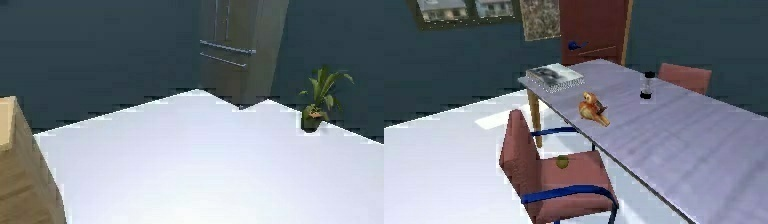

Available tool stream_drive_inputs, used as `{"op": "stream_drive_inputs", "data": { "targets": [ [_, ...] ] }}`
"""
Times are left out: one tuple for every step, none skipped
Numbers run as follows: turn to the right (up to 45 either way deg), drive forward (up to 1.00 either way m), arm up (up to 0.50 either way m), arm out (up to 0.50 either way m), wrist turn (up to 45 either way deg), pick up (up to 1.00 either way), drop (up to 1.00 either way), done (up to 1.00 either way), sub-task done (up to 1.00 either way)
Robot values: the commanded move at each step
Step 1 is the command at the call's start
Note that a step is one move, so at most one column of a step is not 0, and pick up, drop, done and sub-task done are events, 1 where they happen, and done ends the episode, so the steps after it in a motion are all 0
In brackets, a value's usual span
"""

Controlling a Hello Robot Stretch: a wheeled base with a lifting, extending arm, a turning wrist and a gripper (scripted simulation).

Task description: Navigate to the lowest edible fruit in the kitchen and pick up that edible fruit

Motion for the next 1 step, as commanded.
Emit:
{"op": "stream_drive_inputs", "data": {
  "targets": [
    [45.0,0.0,0.0,0.0,0.0,0.0,0.0,0.0,0.0]
  ]
}}
